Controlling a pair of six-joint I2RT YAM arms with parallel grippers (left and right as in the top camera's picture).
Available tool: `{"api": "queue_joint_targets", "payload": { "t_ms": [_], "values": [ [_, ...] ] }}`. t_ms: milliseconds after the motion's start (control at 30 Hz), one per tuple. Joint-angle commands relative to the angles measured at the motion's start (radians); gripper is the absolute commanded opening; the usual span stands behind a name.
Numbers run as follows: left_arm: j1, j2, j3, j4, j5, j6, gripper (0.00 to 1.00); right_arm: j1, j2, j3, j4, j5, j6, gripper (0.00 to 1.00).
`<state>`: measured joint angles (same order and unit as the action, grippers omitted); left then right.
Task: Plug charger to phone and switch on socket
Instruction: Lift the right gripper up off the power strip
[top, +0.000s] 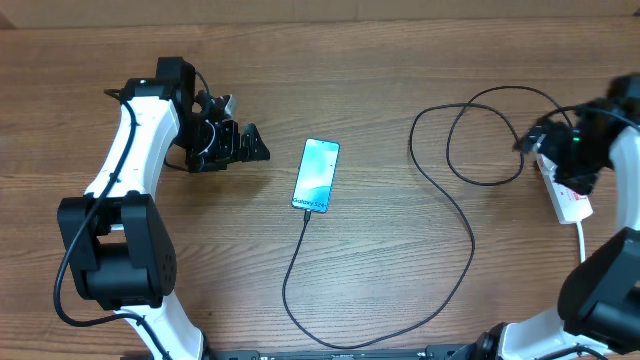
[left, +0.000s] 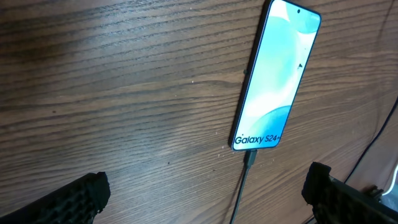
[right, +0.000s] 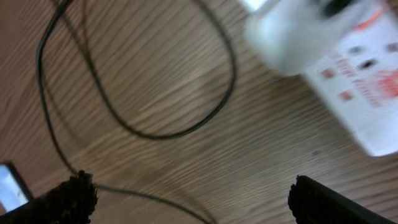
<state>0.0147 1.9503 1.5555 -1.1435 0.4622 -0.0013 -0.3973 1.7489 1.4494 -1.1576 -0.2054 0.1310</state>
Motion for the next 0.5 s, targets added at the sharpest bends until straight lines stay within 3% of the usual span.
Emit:
{"api": "queue_joint_targets", "payload": {
  "t_ms": [0, 467],
  "values": [
    [-0.002, -0.023, 0.002, 0.0, -0.002, -0.003, 0.99, 0.042, -0.039, 0.022, 0.006, -0.006, -0.013, 1.0],
    [-0.002, -0.023, 0.002, 0.0, -0.002, -0.003, 1.0, 0.052, -0.039, 0.022, 0.008, -0.006, -0.013, 1.0]
  ]
}}
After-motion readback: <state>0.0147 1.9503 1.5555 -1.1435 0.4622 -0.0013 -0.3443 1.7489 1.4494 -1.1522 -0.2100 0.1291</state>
